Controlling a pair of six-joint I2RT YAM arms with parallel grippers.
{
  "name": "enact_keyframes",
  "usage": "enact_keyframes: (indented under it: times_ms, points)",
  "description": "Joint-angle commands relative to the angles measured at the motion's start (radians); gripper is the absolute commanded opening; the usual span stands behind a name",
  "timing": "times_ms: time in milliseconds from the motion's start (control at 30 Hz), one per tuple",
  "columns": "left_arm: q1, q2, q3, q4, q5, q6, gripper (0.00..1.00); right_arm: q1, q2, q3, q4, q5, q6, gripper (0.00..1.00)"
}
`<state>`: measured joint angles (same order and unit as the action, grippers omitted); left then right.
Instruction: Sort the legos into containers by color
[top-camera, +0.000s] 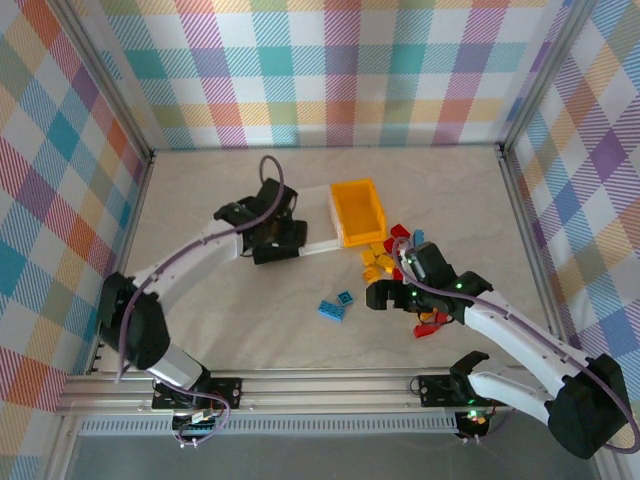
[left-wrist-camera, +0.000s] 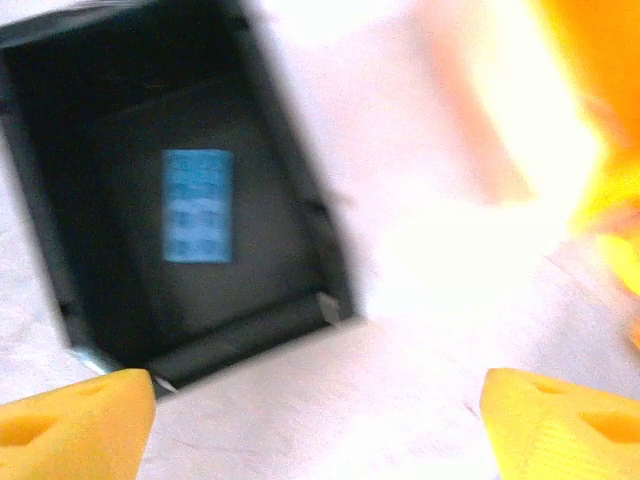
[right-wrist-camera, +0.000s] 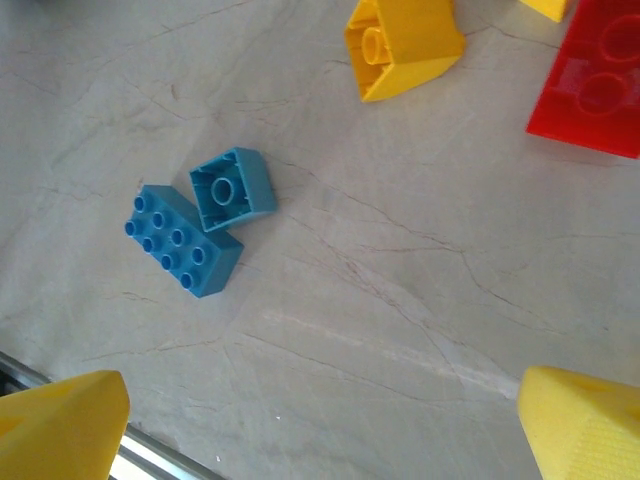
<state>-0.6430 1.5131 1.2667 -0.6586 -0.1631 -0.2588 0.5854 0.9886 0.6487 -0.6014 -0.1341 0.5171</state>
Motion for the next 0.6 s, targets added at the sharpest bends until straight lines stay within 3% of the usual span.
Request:
enact_keyframes:
  times_ms: [0,100,233,567]
  points:
    - [-0.125,-0.042,-0.089,-0.023,0.097,-0.008,0.91,-0.025,-0.030,0.022,-0.081,0.057,-0.034,1.00]
    - [-0.227,-0.063,-0.176,0.045,0.138,-0.080,0.93,-0.085,-0.063,0.020,-0.108,0.063,-0.040,1.00]
    - [-0.332,-0.046,-0.236,0.088,0.110,-0.138,0.95,-0.119,-0.076,0.029,-0.126,0.083,-0.020,1.00]
    - [-0.431,0.161,-0.189,0.104,0.075,-0.200,0.93,-0.125,-0.090,0.005,-0.087,0.053,-0.011,1.00]
